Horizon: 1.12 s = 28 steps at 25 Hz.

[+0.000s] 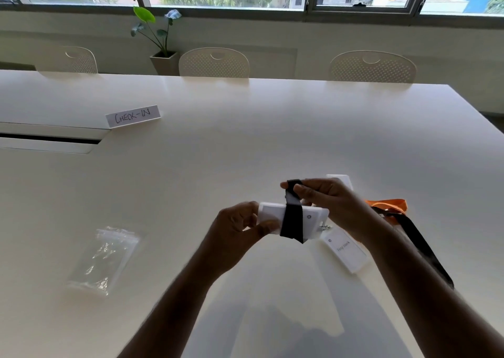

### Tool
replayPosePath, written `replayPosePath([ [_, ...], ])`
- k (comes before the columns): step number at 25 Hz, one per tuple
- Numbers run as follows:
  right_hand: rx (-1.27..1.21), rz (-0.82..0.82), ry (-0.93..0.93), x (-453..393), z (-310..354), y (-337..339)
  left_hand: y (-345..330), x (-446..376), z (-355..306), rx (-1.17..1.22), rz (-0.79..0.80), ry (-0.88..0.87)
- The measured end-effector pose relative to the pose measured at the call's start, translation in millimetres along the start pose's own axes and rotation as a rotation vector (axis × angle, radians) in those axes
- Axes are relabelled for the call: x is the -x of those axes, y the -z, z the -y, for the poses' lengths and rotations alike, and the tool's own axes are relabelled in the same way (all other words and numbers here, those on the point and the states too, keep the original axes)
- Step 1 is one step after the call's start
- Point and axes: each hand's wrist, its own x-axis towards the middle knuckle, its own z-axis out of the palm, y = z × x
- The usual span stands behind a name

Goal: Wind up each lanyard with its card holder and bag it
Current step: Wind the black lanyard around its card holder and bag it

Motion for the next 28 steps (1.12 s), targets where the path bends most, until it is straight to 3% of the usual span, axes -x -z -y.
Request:
replayPosePath([
  [3,-0.045,0.128,-0.034,6.5,-9.9,-3.3,4.6,-4.6,-1.1,0.11,-0.035,0.033],
  [7,-0.309,0.215,-0.035,13.3,-23.9,-16.5,6.9,-7.7,2.0,0.273,-0.106,0.05],
  [13,-0.215,0.075,0.037,16.7,-50.5,-44.4,8.0,-14.1,3.2,0.463,-0.257,0.115],
  [16,-0.138,-0.026,0.083,24.2,-57.0,-53.9,9.3,-17.8,6.6,0.376,-0.368,0.142],
  [22,0.2,-0.042,0.1,39.1,-41.2,-58.0,5.7,-19.1,17.2,0.144,-0.499,0.158],
  [25,0.175,-0.092,0.137,42.9,-24.9,-58.1,3.1,-14.9,20.0,-0.024,-0.451,0.124],
  [28,-0.034,-0.169,0.128,34.5,-15.5,-61.4,-1.9,-8.6,19.5,-0.211,-0.385,0.046],
])
